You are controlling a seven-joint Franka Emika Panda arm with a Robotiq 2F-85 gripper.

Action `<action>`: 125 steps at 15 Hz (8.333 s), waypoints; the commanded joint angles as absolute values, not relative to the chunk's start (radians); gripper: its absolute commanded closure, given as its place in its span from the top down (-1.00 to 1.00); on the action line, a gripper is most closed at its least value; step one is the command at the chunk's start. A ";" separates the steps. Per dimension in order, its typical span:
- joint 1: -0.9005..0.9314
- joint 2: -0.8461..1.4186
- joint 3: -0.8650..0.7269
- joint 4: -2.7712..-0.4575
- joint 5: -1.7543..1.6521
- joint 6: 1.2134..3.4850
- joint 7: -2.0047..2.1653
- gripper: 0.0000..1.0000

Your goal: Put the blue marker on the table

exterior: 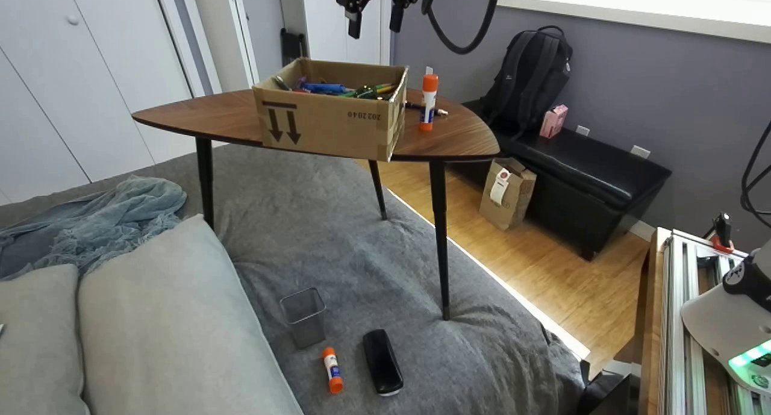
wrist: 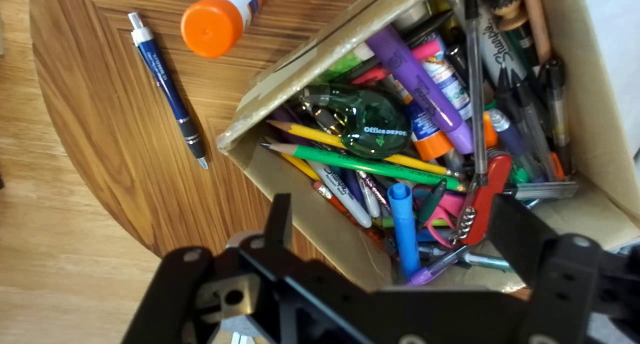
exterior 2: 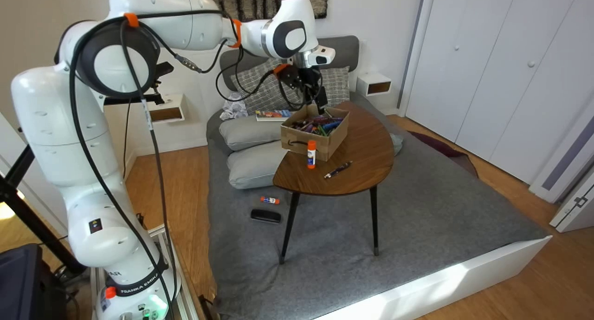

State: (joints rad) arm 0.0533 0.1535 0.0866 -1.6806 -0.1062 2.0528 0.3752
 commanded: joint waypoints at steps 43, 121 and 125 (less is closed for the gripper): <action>0.047 0.331 0.068 -1.405 0.205 1.939 0.322 -0.90; -0.368 0.935 -0.096 -0.858 0.996 1.217 0.846 0.96; -0.367 0.940 -0.096 -0.845 0.985 1.210 0.847 1.00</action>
State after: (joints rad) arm -0.3538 0.9134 -0.1162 -0.9011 1.0112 1.2421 0.8163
